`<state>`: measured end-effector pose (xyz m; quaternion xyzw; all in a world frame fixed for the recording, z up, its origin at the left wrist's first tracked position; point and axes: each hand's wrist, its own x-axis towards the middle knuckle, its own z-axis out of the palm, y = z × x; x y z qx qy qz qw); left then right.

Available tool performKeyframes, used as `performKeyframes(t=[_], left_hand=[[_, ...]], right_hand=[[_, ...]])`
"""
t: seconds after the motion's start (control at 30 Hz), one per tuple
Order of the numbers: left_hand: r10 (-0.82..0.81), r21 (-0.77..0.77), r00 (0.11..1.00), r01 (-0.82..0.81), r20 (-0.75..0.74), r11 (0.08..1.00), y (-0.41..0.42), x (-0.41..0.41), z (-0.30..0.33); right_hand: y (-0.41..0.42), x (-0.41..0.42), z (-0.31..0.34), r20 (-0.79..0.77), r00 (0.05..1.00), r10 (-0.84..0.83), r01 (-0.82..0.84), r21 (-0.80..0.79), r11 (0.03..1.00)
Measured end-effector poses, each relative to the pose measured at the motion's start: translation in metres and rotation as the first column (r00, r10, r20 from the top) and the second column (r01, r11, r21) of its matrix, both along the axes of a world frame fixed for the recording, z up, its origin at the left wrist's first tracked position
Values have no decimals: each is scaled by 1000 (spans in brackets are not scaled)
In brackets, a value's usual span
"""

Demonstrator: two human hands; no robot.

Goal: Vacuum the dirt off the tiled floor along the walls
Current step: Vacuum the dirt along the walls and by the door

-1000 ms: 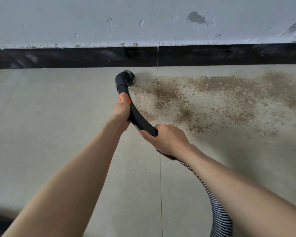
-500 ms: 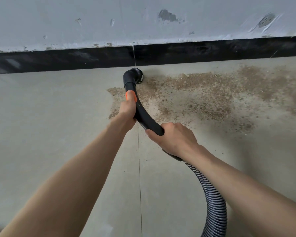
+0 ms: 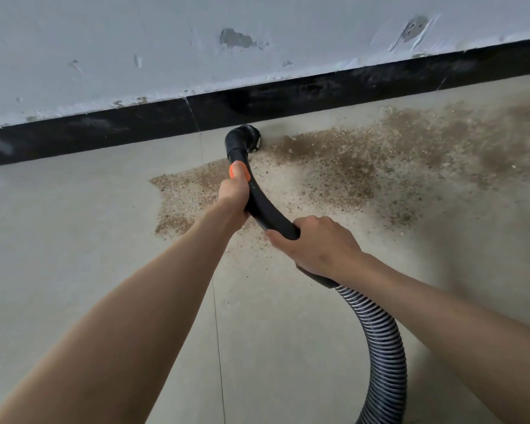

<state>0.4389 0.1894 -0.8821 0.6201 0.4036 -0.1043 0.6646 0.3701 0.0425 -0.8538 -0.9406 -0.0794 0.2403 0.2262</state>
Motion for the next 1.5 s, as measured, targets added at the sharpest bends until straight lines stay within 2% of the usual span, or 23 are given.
performKeyframes(t=[0.5, 0.8, 0.97, 1.17, 1.33, 1.5], left_hand=[[-198, 37, 980, 197, 23, 980, -104, 36, -5], [-280, 61, 959, 277, 41, 959, -122, 60, -4], [-248, 78, 968, 244, 49, 967, -99, 65, -4], [-170, 85, 985, 167, 29, 982, -51, 52, -5], [-72, 79, 997, 71, 12, 994, 9, 35, 0], [47, 71, 999, -47, 4, 996, 84, 4, 5]], right_hand=[[-85, 5, -5, 19, 980, -196, 195, 49, 980], [-94, 23, -13, 2, 964, -266, 264, 112, 958], [-73, 33, -17, 26, 971, -236, 231, 109, 967], [-35, 30, -19, -20, 989, -143, 145, 96, 985], [15, 25, -15, -43, 997, -67, 72, 145, 987], [82, 11, -8, -33, 998, 55, -51, 130, 990]])
